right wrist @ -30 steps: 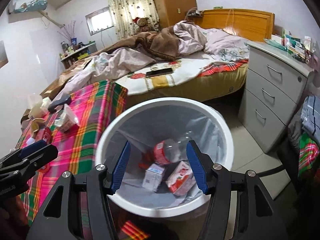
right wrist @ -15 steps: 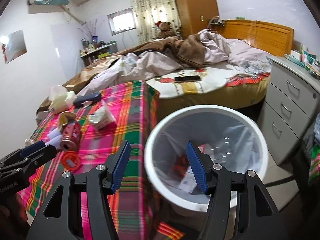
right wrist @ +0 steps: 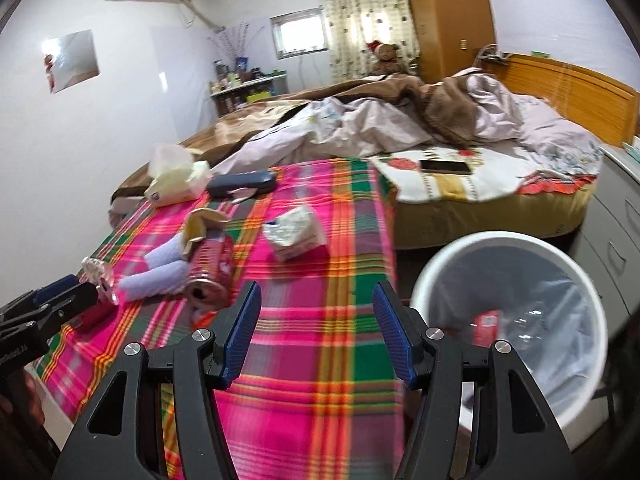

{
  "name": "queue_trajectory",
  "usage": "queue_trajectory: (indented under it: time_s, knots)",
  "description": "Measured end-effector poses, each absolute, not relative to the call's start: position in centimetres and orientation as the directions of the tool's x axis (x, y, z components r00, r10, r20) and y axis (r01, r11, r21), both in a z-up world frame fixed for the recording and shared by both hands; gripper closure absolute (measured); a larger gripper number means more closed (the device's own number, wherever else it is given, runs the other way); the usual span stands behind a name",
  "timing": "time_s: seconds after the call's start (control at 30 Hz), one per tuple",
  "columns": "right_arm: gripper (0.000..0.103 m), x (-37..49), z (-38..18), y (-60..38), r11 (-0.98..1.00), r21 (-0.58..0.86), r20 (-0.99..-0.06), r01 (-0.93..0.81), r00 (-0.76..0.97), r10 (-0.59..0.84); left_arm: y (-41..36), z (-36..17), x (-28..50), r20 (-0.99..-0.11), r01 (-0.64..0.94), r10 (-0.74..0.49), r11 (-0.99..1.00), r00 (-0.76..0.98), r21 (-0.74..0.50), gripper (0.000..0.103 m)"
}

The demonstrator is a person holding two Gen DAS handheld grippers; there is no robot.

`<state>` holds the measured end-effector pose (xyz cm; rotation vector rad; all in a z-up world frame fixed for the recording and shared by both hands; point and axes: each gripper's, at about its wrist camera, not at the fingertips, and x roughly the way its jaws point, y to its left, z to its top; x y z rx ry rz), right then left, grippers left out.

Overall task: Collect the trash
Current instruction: 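Move both tools back toward the red cans on the cloth, then grasp the red Drink Milk can with left tool while right tool grasps red can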

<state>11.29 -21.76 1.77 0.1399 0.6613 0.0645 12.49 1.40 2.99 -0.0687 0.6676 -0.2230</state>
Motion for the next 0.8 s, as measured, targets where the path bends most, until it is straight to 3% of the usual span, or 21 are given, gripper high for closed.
queue_trajectory:
  time_s: [0.57, 0.8]
  knots:
    - [0.043, 17.0, 0.2, -14.2, 0.982, 0.103, -0.686, -0.159, 0.704, 0.186, 11.0, -0.1, 15.0, -0.687, 0.041, -0.088, 0.996, 0.721, -0.084, 0.030]
    - [0.043, 18.5, -0.6, -13.2, 0.981, 0.095, -0.717, -0.170, 0.672, 0.186, 13.2, -1.7, 16.5, -0.723, 0.039, -0.095, 0.995, 0.684, -0.093, 0.030]
